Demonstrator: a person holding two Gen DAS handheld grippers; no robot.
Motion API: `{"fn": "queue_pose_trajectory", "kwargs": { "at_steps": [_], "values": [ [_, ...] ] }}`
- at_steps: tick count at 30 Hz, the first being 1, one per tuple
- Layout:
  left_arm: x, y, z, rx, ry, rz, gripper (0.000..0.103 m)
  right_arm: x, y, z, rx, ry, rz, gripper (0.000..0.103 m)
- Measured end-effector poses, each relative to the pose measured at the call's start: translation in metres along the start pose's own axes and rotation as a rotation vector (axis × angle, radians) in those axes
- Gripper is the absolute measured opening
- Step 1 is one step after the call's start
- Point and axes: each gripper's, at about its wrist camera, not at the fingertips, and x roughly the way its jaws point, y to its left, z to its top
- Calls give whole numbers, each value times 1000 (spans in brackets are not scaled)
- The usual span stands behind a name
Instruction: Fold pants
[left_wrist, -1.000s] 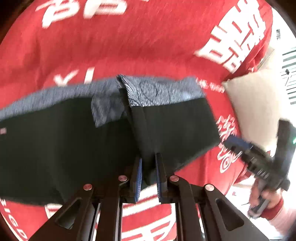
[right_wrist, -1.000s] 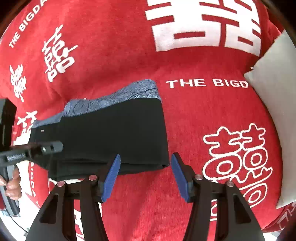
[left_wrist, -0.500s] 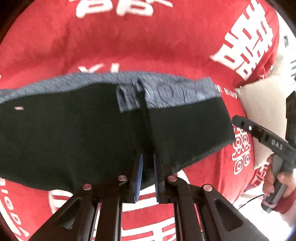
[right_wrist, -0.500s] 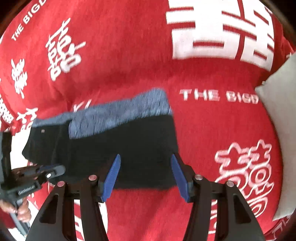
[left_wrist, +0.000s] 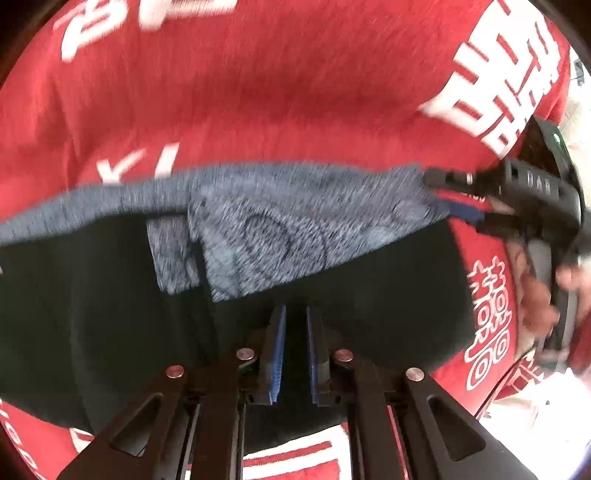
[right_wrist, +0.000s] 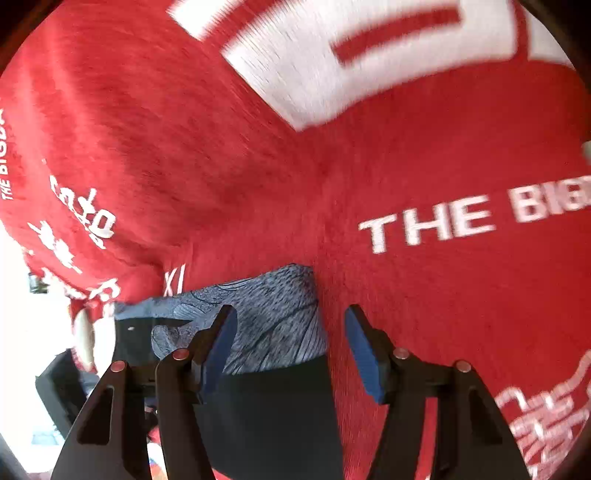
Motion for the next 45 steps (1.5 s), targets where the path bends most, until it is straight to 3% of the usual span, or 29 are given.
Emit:
{"fn": "queue_pose_trajectory", "kwargs": {
  "at_steps": [1, 3, 6, 9, 14, 17, 20, 23, 24, 25, 26, 27, 34, 40, 44, 45],
  "values": [
    [-1, 2, -4, 5, -18, -8, 11, 7, -4, 2, 10, 30, 40, 64],
    [-3, 4, -7, 9, -22, -5, 11, 23, -11, 4, 55, 88, 114, 48],
    [-3, 0, 0, 7, 1, 9, 11, 20, -16, 4, 87, 79, 91, 29],
    [1, -6, 10, 39, 2, 21, 11, 3, -22, -2, 116, 6, 63, 25],
    [2, -6, 0, 74, -22, 32, 11, 14, -19, -4, 134, -10, -16, 36],
    [-6, -7, -3, 80, -7, 45, 11, 2, -7, -10, 102, -36, -107, 58],
    [-16, -5, -2, 76, -3, 81, 11, -20, 7, -30, 53, -66, -180, 60],
    [-26, 0, -2, 48, -14, 63, 12, -40, 21, -53, -17, -83, -269, 60],
    [-29, 2, -3, 35, -14, 60, 28, -46, 27, -62, -40, -93, -282, 60],
    [-30, 4, -4, 26, -15, 56, 64, -50, 34, -68, -58, -100, -285, 60],
    [-32, 5, -5, 14, -28, 55, 75, -51, 41, -74, -79, -103, -286, 60],
    [-37, 6, -9, 8, -58, 51, 76, -54, 48, -81, -108, -100, -286, 60],
    [-30, 7, -16, 22, -14, -19, 76, -40, 68, -106, -116, -61, -255, 60],
    [-24, 6, -21, 17, 35, -50, 75, -52, 66, -108, -100, -72, -247, 60],
    [-24, 8, -27, 22, 58, -59, 54, -54, 67, -111, -99, -79, -248, 60],
    [-23, 9, -28, 24, 66, -63, 39, -56, 66, -111, -98, -80, -246, 60]
  ]
}}
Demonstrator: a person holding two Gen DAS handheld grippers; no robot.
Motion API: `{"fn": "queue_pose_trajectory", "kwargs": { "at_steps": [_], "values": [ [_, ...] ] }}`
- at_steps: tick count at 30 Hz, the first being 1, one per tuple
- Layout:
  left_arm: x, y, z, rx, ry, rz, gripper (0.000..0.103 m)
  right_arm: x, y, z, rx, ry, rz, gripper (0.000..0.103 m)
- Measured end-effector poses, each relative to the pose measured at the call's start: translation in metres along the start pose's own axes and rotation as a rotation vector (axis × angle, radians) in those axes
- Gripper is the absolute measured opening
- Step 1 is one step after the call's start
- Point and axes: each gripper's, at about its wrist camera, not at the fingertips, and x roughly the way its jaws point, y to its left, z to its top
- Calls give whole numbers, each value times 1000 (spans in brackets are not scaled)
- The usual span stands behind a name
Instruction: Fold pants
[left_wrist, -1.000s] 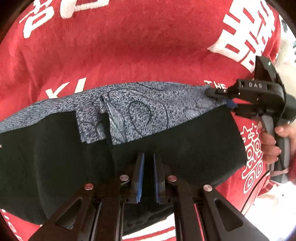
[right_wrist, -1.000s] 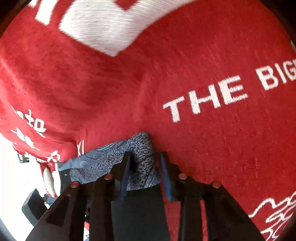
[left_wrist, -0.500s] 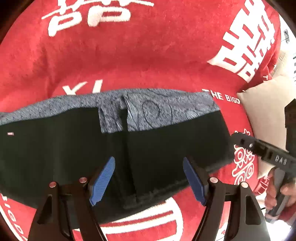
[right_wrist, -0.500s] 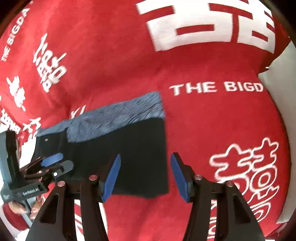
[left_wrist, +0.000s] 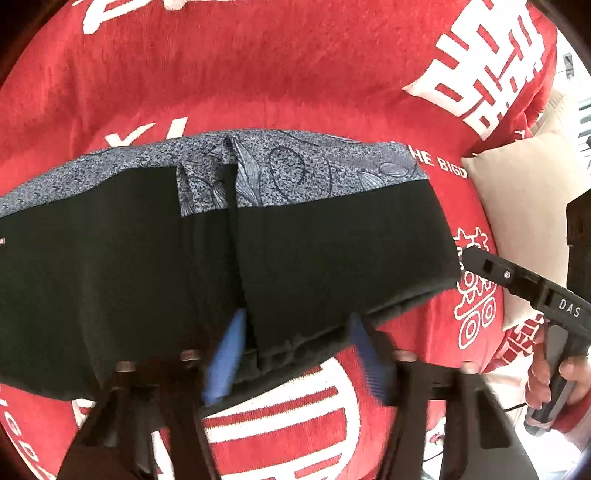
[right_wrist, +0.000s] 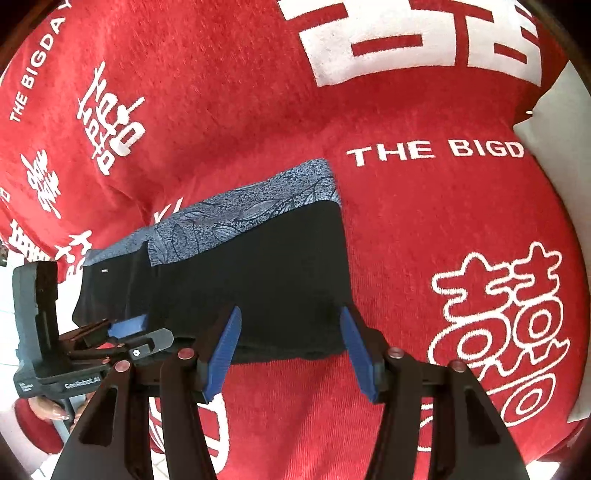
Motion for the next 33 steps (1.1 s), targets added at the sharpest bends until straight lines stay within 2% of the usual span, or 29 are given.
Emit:
{"fn": "queue_pose_trajectory", "kwargs": {
  "at_steps": [1, 2, 4, 8, 14, 16, 17, 18, 20, 23, 24, 26, 27, 29, 33],
  "values": [
    [1, 2, 0, 2, 13, 8, 19, 0, 0, -1, 2, 0, 3, 60],
    [2, 4, 0, 1, 23, 14, 18, 1, 1, -1, 3, 1, 6, 60],
    [0, 6, 0, -4, 14, 2, 16, 0, 1, -3, 4, 2, 3, 60],
    [-7, 1, -12, 70, 1, 68, 16, -2, 13, -4, -31, -3, 8, 57],
    [-7, 8, -22, 45, -16, 58, 15, 3, 45, -2, -147, -2, 26, 57],
    [-8, 10, -24, 33, -29, 51, 15, 14, 59, 4, -168, 14, 66, 57],
    [-8, 11, -25, 29, -32, 48, 15, 22, 65, 8, -179, 26, 84, 53],
    [-8, 12, -25, 19, -38, 45, 15, 32, 70, 12, -187, 42, 91, 46],
    [-10, 11, -25, 2, -50, 44, 16, 59, 77, 18, -186, 101, 73, 40],
    [-14, 10, -25, -13, -77, 78, 16, 93, 85, 20, -231, 160, 3, 40],
    [-16, 10, -25, -17, -84, 90, 17, 93, 93, 20, -276, 136, -22, 40],
    [-20, 11, -25, -32, -91, 116, 48, 96, 102, 18, -323, 141, -62, 41],
    [-23, 13, -26, -50, -105, 133, 70, 96, 105, 16, -339, 138, -73, 44],
    [-30, 17, -29, -69, -137, 149, 71, 95, 108, 13, -351, 134, -80, 46],
    [-39, 28, -35, -111, -134, 182, 71, 87, 118, 7, -359, 127, -48, 48]
  ]
}}
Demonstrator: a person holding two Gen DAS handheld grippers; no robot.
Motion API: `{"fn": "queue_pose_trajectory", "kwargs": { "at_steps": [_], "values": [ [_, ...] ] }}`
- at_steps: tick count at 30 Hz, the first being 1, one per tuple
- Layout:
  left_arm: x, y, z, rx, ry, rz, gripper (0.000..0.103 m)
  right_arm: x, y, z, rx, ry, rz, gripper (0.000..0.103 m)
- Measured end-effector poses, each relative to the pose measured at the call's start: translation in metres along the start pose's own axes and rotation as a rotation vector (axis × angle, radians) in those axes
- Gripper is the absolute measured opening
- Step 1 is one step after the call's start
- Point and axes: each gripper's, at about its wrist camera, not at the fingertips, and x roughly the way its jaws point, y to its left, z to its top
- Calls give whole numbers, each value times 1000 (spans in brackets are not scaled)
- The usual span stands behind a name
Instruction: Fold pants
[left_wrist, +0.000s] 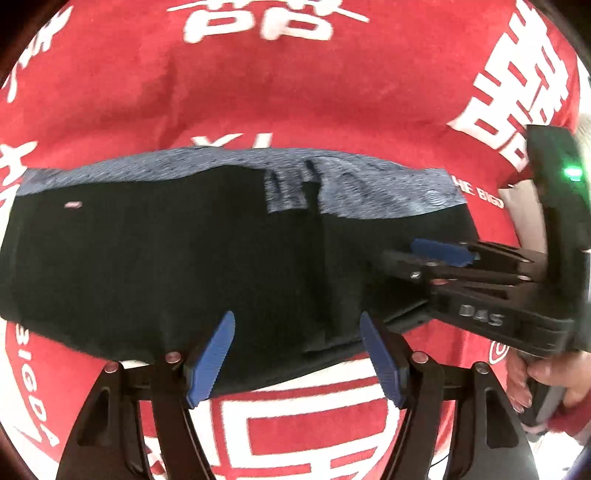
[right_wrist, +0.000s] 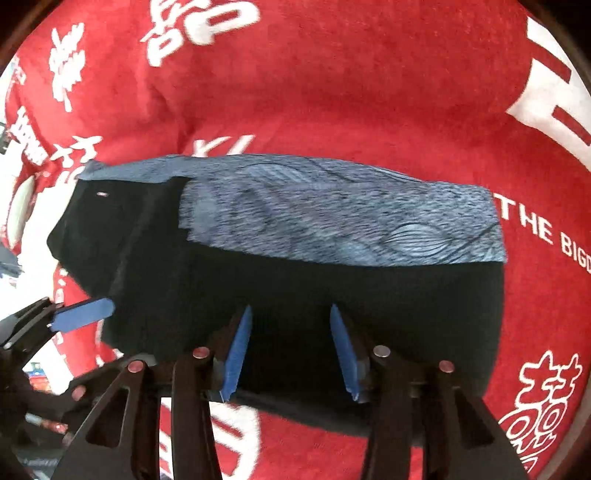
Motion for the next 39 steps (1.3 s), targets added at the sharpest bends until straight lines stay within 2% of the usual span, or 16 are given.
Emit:
{"fn": "queue_pose_trajectory", "kwargs": {
  "at_steps": [3, 5, 7, 9, 11, 15, 21, 22, 28, 33, 39],
  "values": [
    [-3, 11, -8, -17, 1, 33, 71, -11, 16, 8, -17, -65, 22, 48],
    [-3, 19, -14, -37, 10, 61, 71, -11, 25, 19, -8, -74, 46, 47],
    [-3, 30, -17, -70, 24, 101, 73, 4, 33, 30, 21, -26, 84, 47],
    [-2, 43, -21, -107, 40, 142, 73, 30, 41, 28, 36, 92, 125, 47],
    [-3, 54, -24, -131, 50, 159, 73, 29, 51, 21, 6, 56, 86, 48],
    [-7, 75, -31, -158, 51, 188, 73, 23, 62, 2, -42, 60, 78, 53],
    [-12, 96, -39, -221, 41, 183, 73, 17, 64, -7, -46, 78, 49, 57],
    [-14, 99, -41, -229, 40, 180, 73, 16, 65, -8, -40, 45, 23, 58],
    [-18, 114, -45, -269, 23, 156, 73, 16, 82, -19, -93, 56, -45, 65],
    [-26, 138, -52, -325, 0, 135, 73, 20, 92, -18, -92, 66, -78, 78],
    [-34, 170, -64, -398, -20, 106, 73, 30, 110, -20, -145, 69, -177, 83]
  ]
}}
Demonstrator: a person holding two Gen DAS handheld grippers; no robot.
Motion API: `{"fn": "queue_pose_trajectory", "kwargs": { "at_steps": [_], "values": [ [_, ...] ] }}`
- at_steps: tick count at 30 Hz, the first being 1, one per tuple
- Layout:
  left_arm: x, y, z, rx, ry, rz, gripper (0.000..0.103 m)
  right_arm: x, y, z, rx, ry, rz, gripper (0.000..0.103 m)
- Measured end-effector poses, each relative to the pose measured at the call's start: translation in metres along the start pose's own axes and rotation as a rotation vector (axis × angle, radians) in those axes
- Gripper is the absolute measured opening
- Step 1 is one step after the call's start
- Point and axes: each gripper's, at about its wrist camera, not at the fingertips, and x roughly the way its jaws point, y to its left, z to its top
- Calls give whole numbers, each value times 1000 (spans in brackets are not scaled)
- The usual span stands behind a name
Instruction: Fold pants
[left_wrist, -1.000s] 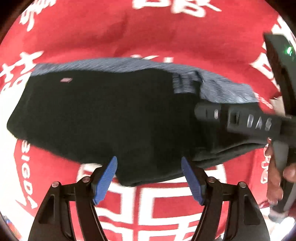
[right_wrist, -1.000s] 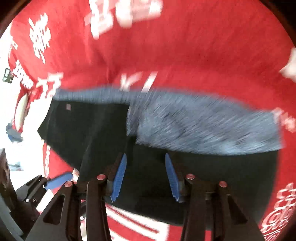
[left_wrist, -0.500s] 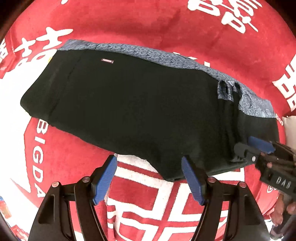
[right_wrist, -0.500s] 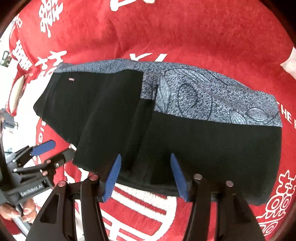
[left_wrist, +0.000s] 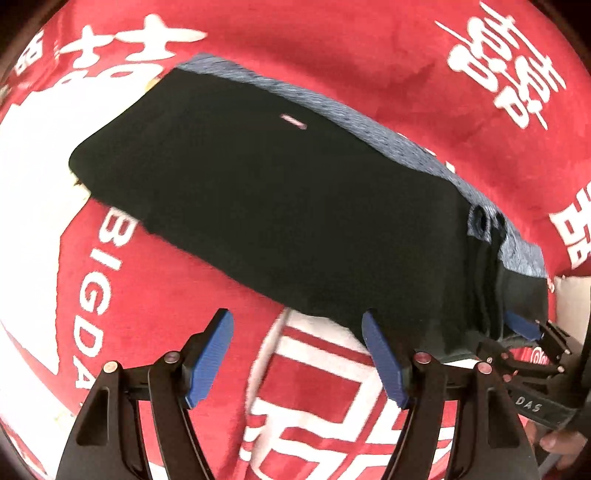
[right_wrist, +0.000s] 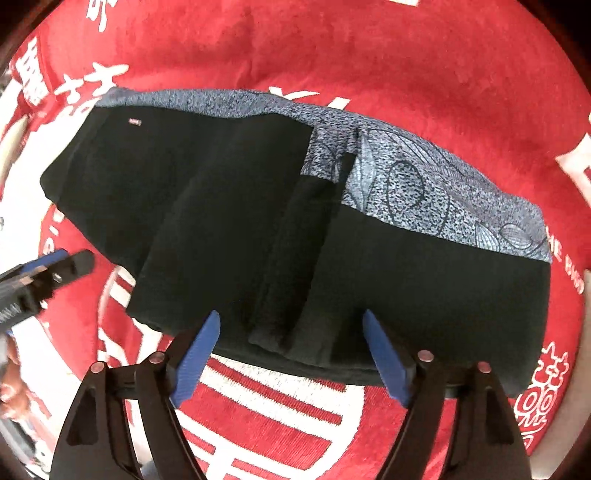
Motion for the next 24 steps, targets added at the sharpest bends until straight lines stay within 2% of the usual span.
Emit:
{"fn": "queue_pose_trajectory", "kwargs": {
  "at_steps": [4, 6, 11, 15, 18, 22, 24],
  "values": [
    [-6, 32, 4, -71, -35, -34, 73, 3, 11, -2, -30, -8, -65, 85],
    [-12, 58, 10, -142, -76, -67, 73, 4, 14, -2, -23, -13, -84, 86],
    [-12, 106, 21, -285, -140, -152, 73, 7, 17, 1, -1, -15, -89, 89],
    [3, 135, 29, -372, -166, -237, 73, 8, 15, 3, 5, -12, -87, 90],
    [11, 141, 36, -397, -192, -306, 73, 8, 14, 3, 5, -15, -87, 90],
    [16, 137, 42, -400, -224, -361, 73, 7, 16, 0, 6, -19, -93, 90],
    [20, 140, 46, -413, -239, -391, 77, 8, 17, 0, 10, -21, -95, 90]
  ]
}}
